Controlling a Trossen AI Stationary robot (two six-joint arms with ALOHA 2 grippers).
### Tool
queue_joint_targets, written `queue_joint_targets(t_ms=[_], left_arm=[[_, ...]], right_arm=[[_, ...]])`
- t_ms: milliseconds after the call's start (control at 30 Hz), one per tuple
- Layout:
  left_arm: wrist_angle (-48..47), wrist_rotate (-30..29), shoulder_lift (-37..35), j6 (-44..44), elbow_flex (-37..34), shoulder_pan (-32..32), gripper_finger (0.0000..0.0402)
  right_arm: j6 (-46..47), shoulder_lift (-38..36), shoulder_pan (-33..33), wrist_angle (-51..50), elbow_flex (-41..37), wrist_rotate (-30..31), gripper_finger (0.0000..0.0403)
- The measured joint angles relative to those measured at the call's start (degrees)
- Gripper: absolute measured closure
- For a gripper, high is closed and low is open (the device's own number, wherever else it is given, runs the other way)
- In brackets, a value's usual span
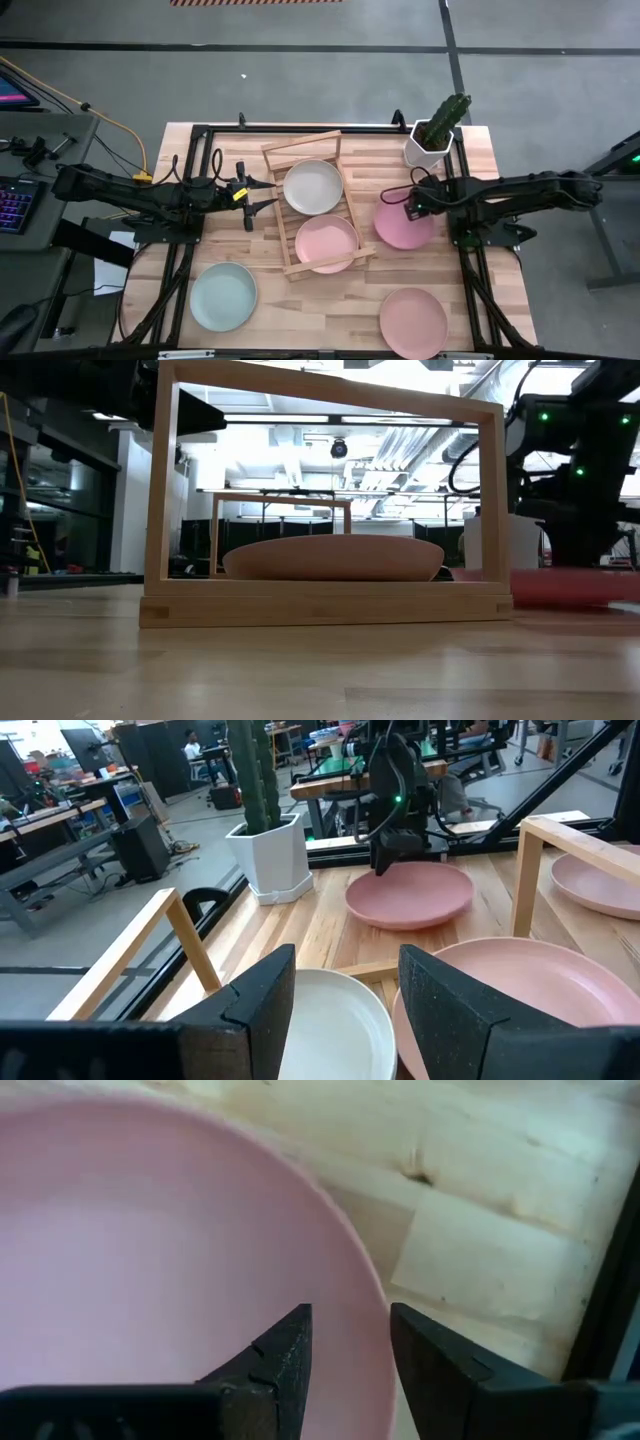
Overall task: Place and stack plates onto a shelf
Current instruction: Stack the top pink plate on top of the pink plate on the shelf
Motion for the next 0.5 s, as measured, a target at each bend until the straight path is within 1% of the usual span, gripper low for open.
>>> queue_joint_targets(t_ms=[167,333,400,500], left_arm=[[0.0,0.0,0.0,0.0,0.0,0.0,0.0232],[0.0,0.0,0.0,0.0,0.0,0.0,0.0232],[0.0,0.0,0.0,0.0,0.0,0.0,0.0232],[0.0,0.0,0.0,0.0,0.0,0.0,0.0232]], right_arm=[[-1.1,0.0,0.0,-2.0,1.9,1.2,0.0269],[-1.3,0.0,0.0,-5.7,3.8,4.1,0.0269],[-1.2,0.0,0.0,-5.7,3.8,3.1,0.0269],[-1.1,0.1,0.0,-4.2,2.7,-0.5,0.0269]])
